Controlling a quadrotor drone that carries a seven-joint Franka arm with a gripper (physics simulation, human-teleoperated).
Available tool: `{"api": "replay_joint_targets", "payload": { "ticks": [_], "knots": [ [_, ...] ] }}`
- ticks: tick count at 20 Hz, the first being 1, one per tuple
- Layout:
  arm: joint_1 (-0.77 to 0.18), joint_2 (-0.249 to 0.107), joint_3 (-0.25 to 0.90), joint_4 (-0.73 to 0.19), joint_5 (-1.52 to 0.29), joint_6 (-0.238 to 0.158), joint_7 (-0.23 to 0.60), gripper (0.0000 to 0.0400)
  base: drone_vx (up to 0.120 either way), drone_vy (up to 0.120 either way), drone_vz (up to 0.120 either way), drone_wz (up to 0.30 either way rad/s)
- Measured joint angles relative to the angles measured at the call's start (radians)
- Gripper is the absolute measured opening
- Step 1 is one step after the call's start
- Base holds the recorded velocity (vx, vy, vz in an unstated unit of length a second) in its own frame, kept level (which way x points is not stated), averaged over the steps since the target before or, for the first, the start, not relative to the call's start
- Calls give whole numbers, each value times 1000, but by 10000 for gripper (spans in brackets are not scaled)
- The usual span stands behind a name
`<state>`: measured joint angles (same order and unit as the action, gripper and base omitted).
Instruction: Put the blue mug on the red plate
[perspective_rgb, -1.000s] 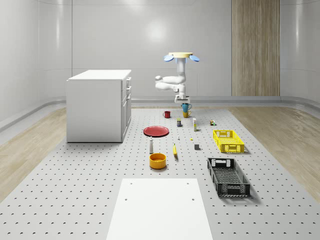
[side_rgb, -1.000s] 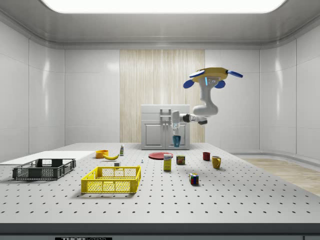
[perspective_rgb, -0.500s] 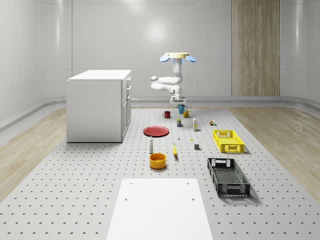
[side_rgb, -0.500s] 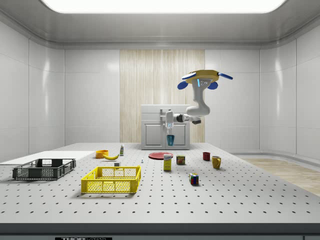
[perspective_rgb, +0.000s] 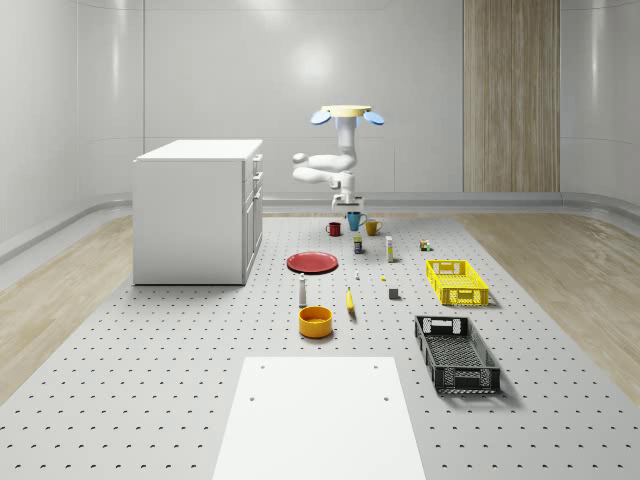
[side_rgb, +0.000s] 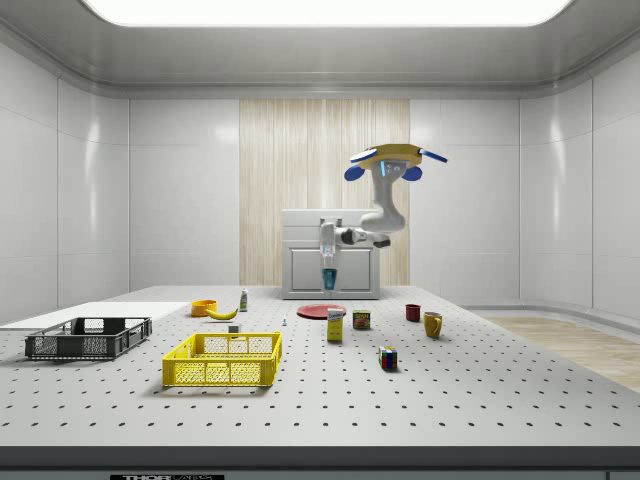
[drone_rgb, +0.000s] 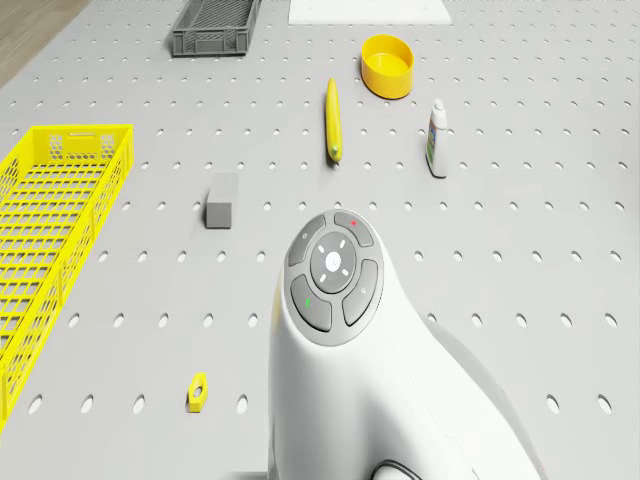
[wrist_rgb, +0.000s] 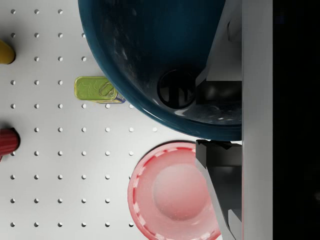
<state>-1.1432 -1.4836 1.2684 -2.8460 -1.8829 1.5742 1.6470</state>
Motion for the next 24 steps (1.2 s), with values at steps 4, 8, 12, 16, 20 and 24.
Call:
{"api": "replay_joint_targets", "payload": {
  "ticks": [4, 8, 12, 16, 20, 24],
  "knots": [
    [-1, -3, 1, 0, 2, 3, 1, 100, 120, -120, 0, 0],
    [-2, -7, 1, 0, 3, 6, 2, 100, 120, -120, 0, 0],
    [-3, -10, 2, 1, 4, 9, 3, 100, 80, -80, -40, 0],
    [-4, -13, 2, 1, 6, 12, 3, 100, 0, -20, -120, 0],
    [-5, -16, 2, 1, 7, 15, 4, 100, 0, -120, 0, 0],
    [-6, -18, 3, 1, 8, 17, 5, 100, 0, -120, 0, 0]
  ]
}}
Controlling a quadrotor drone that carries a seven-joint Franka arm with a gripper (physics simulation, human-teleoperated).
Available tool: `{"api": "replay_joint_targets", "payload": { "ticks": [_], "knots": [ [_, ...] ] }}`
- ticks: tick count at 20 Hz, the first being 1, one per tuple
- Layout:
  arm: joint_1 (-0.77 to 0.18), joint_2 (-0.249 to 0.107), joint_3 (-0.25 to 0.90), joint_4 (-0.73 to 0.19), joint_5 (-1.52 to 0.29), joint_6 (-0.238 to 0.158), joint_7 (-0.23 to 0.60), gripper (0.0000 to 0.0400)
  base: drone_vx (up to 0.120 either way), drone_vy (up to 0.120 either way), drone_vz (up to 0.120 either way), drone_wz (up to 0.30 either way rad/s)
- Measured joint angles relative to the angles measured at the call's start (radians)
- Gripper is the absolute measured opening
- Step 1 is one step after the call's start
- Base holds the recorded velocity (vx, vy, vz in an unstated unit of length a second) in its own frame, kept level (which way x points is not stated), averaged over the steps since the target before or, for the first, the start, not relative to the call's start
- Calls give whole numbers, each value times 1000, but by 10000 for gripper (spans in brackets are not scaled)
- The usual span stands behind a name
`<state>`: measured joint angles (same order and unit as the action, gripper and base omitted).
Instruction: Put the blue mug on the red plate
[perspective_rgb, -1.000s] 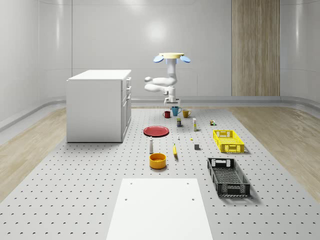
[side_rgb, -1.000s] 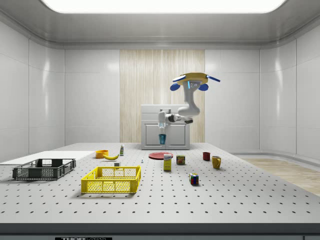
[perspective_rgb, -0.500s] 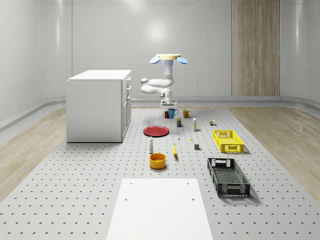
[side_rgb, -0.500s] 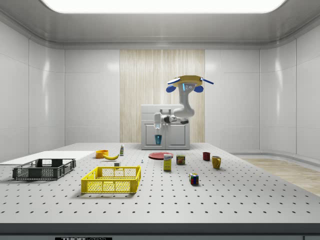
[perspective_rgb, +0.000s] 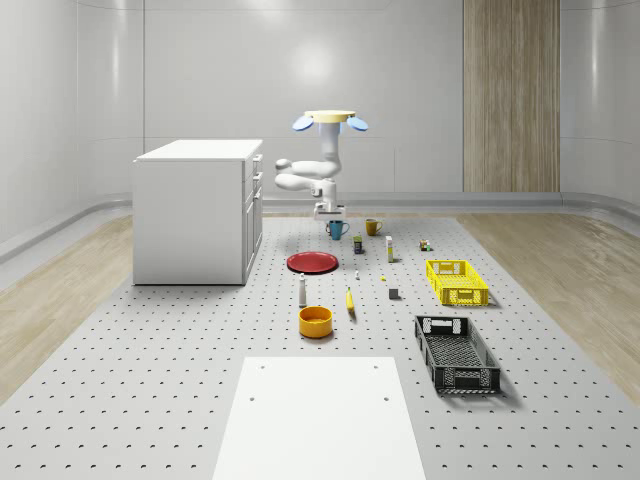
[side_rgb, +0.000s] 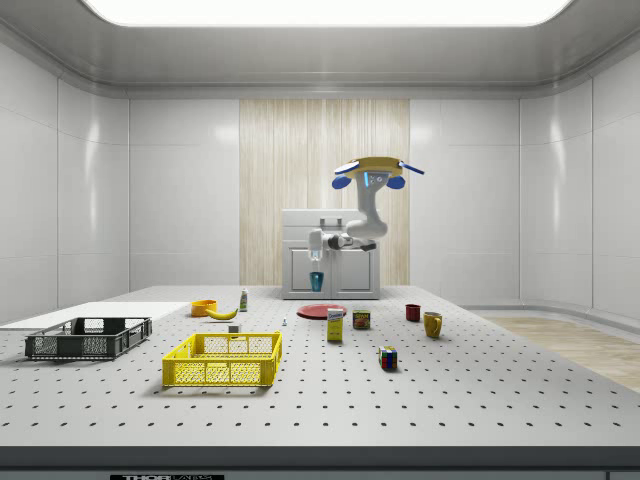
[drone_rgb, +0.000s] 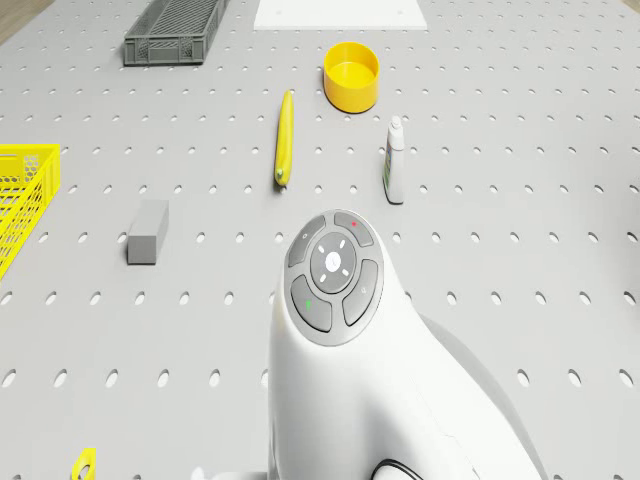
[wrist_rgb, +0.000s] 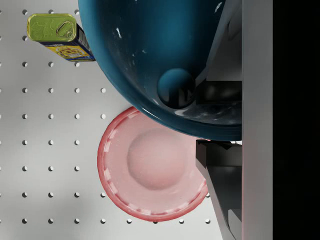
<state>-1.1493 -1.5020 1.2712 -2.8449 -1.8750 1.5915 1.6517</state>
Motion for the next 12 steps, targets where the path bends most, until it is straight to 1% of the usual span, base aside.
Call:
{"api": "replay_joint_targets", "payload": {
  "ticks": [2, 4, 6, 7, 12],
  "knots": [
    [1, -2, 0, 0, 1, 1, -1, 100, 0, -120, 0, 0],
    [0, -13, 3, 0, 4, 10, 32, 101, 0, 0, 0, 0],
    [2, -38, 7, 2, 14, 32, 56, 104, 0, 0, 0, 0],
    [9, -47, 8, 3, 17, 40, 56, 106, 0, 0, 0, 0],
    [75, -62, 12, 11, 25, 57, -31, 115, 0, 0, 0, 0]
  ]
}}
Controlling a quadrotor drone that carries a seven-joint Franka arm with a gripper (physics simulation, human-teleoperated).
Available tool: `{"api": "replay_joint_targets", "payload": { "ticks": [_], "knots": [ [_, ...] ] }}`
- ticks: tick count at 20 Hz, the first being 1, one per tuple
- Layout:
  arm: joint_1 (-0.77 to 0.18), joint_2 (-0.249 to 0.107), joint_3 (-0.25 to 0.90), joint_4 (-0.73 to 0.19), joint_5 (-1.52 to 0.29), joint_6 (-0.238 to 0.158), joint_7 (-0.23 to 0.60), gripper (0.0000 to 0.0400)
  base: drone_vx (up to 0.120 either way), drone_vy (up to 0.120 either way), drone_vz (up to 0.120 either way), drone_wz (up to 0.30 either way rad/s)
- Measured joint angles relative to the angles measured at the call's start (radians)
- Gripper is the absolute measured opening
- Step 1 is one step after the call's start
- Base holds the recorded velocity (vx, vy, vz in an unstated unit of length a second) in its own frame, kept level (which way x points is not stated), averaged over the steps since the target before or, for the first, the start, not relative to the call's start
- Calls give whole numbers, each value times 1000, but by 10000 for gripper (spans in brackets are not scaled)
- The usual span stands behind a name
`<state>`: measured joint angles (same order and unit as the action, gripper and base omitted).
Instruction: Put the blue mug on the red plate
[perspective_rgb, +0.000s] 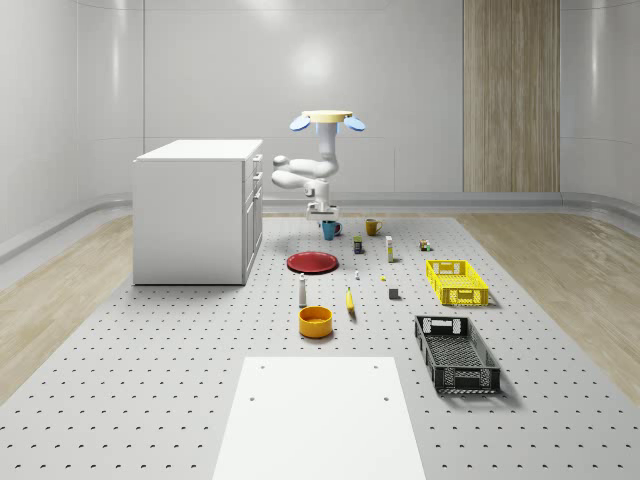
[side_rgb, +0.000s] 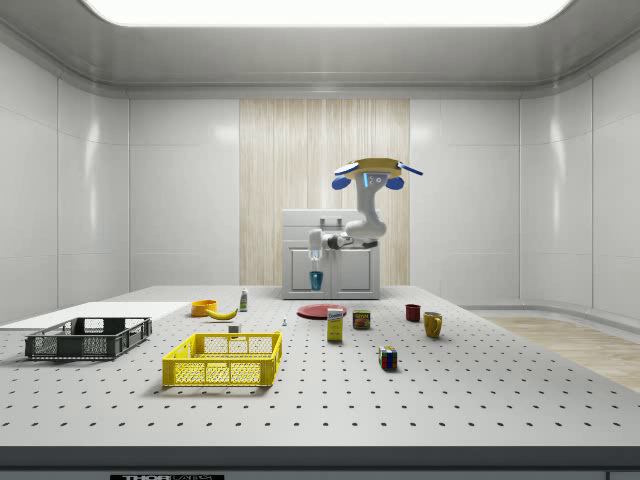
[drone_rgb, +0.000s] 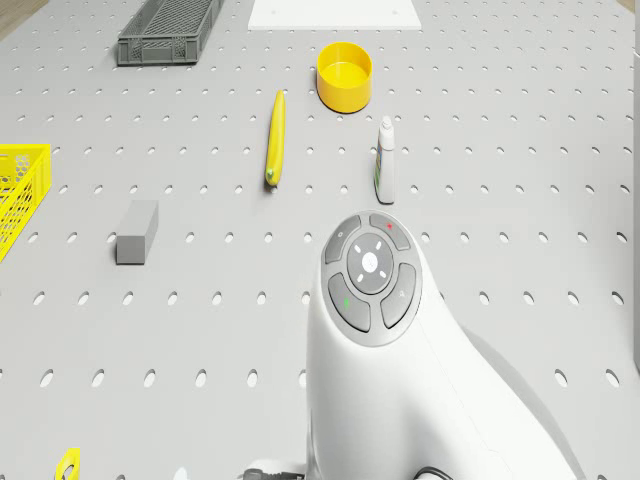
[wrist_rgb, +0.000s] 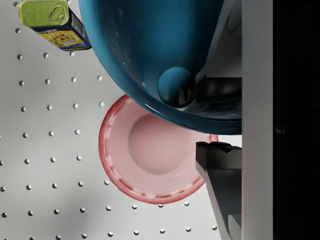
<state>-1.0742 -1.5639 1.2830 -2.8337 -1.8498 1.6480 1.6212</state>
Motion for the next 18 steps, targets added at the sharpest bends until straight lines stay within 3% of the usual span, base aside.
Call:
{"api": "replay_joint_targets", "payload": {
  "ticks": [5, 10, 14, 18],
  "knots": [
    [65, -10, 6, 15, 9, 12, -103, 116, 0, 0, 0, 0],
    [114, -16, 12, 33, 20, 21, -194, 110, 0, 0, -112, 0],
    [132, -18, 15, 42, 26, 25, -232, 105, 0, 0, -110, 0],
    [140, -20, 17, 47, 29, 28, -245, 103, 0, 0, -10, 0]
  ]
}}
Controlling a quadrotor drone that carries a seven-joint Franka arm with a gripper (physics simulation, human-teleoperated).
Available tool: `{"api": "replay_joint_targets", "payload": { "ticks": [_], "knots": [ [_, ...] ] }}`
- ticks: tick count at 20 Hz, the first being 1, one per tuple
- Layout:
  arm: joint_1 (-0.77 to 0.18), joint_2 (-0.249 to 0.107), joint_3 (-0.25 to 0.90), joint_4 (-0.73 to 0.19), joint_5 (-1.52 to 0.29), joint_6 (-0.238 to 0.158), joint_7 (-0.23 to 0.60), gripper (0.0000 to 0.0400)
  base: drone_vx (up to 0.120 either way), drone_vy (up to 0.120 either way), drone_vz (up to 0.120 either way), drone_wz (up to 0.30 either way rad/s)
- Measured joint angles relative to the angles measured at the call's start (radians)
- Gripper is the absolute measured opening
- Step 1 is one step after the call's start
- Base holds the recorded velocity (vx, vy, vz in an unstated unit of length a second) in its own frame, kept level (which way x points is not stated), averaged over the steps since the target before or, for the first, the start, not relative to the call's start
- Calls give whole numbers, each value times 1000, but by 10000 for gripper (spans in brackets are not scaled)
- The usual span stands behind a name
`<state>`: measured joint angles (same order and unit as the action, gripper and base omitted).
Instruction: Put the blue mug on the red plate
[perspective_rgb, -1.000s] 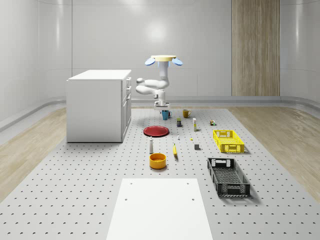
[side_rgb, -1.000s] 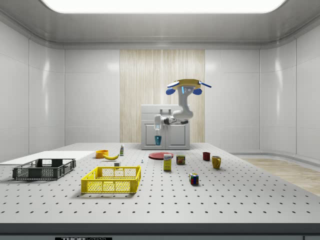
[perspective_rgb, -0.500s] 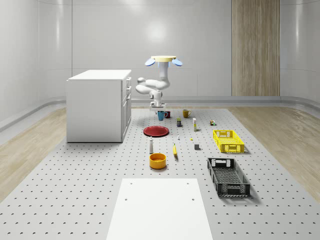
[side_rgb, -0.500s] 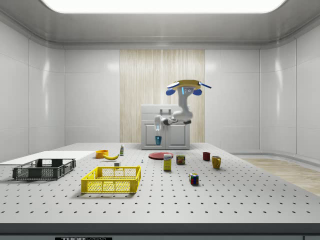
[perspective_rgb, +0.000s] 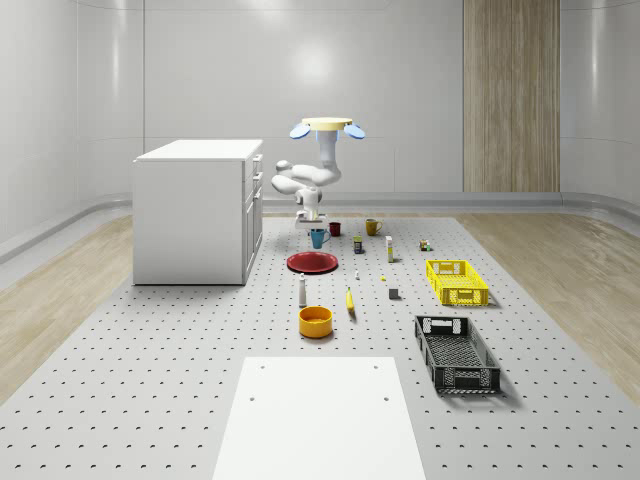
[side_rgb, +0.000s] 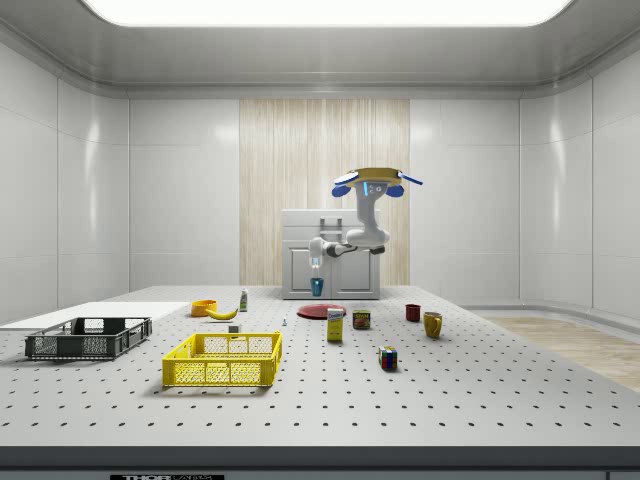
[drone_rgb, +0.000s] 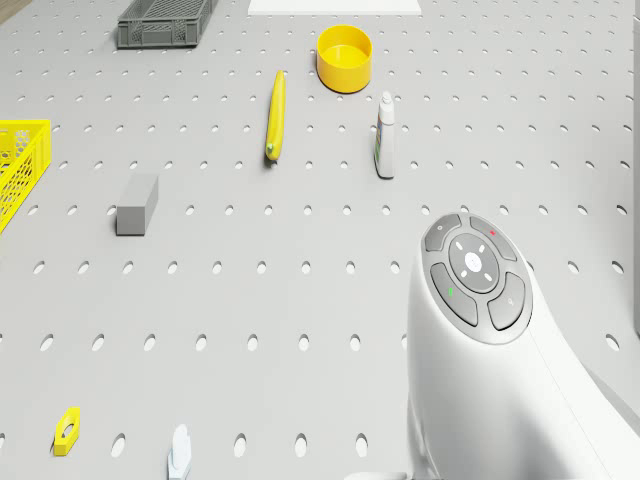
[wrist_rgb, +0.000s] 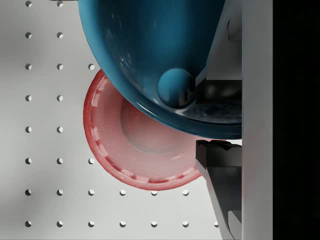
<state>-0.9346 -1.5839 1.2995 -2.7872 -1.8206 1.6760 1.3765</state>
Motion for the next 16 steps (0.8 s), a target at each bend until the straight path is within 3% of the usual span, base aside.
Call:
{"api": "replay_joint_targets", "payload": {
  "ticks": [5, 16],
  "knots": [
    [3, -2, 0, 2, 2, 2, -5, 101, -120, 0, 0, 0],
    [-11, -15, -88, 44, -73, 57, 28, 110, 0, 0, 0, 0]
  ]
}}
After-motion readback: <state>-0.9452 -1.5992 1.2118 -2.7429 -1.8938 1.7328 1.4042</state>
